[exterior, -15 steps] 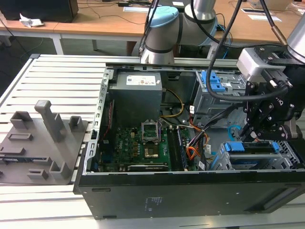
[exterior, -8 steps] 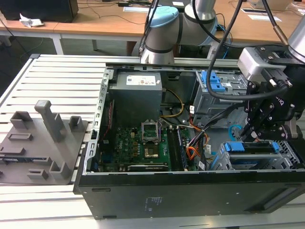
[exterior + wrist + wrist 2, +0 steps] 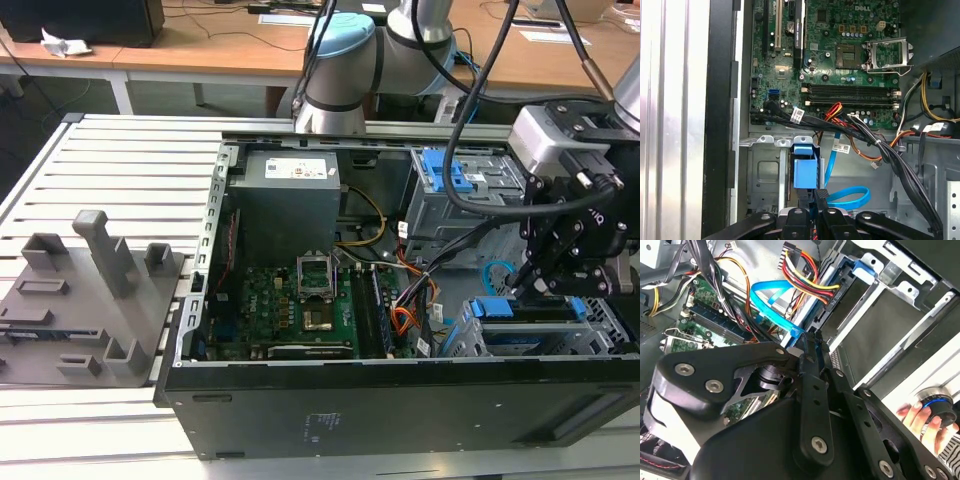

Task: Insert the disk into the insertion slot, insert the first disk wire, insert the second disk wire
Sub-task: 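Insert the second disk wire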

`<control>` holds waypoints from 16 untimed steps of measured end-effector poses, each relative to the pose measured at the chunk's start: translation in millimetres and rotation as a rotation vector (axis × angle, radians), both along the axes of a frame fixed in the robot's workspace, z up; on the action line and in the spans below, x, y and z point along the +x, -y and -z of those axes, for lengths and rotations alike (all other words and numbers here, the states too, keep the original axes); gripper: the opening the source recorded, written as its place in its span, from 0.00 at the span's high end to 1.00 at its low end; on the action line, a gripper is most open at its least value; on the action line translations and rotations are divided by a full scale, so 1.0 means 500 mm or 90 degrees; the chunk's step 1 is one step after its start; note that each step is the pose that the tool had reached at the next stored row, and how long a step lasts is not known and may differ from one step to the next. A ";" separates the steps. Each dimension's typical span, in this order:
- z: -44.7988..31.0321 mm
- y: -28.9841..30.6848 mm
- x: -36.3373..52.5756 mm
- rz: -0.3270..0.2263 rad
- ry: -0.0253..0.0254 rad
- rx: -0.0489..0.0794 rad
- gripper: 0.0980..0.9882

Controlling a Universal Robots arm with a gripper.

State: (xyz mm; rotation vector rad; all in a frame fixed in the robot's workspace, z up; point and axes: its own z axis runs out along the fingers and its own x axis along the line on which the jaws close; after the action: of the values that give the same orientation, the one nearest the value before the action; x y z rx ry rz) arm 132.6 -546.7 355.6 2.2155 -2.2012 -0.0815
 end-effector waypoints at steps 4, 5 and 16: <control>0.005 0.000 0.006 0.000 0.0000 0.000 0.93; 0.006 0.000 0.007 0.000 0.0000 0.000 0.93; 0.023 -0.003 0.026 0.000 0.0000 0.004 0.93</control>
State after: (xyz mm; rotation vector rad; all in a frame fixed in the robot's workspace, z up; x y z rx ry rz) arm 145.4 -545.1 344.2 2.2191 -2.2044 -0.0894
